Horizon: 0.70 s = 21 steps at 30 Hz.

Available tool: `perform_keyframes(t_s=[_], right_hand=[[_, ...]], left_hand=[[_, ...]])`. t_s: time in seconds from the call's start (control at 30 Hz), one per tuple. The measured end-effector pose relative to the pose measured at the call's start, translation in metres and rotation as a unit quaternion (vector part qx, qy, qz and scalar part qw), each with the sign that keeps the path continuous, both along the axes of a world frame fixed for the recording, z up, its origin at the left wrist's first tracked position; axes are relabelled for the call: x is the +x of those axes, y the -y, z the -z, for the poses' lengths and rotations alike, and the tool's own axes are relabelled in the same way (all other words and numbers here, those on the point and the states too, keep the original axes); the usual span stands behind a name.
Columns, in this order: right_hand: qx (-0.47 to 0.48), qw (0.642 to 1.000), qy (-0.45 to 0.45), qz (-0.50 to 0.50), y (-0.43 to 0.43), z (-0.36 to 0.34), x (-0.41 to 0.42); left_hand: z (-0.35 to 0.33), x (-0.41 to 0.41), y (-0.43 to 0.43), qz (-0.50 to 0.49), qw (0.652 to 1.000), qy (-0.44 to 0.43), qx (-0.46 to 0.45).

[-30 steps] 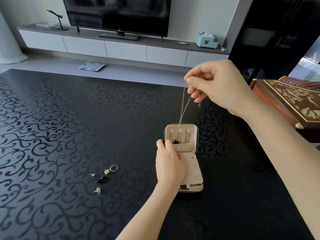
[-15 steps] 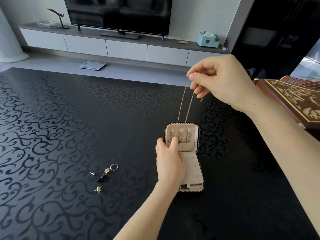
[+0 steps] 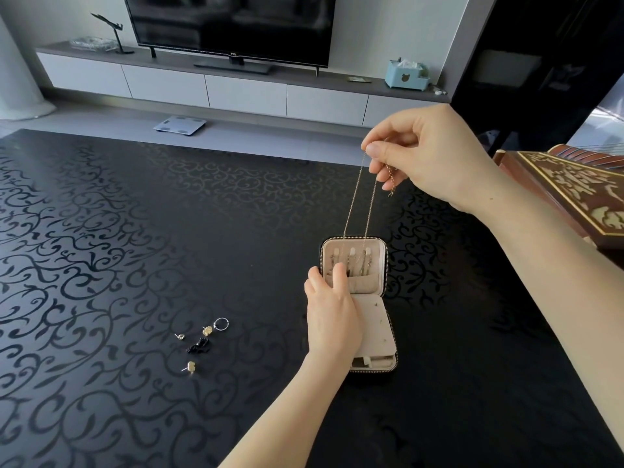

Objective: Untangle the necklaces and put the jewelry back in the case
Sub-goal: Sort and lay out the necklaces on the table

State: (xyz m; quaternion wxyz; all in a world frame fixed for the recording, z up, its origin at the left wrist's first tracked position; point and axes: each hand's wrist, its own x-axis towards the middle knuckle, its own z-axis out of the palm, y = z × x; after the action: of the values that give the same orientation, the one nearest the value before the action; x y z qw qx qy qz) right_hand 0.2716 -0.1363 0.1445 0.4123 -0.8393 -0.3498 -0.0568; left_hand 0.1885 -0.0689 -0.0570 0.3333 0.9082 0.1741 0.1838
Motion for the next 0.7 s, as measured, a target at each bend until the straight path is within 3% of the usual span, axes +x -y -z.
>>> perform_keyframes(t_s=[0.7], right_hand=[[0.001,1.000,-0.002,-0.009,0.0023,0.0015,0.0009]], left_hand=[[-0.0014,0.0004,-0.0033,0.014,1.000,-0.021,-0.006]])
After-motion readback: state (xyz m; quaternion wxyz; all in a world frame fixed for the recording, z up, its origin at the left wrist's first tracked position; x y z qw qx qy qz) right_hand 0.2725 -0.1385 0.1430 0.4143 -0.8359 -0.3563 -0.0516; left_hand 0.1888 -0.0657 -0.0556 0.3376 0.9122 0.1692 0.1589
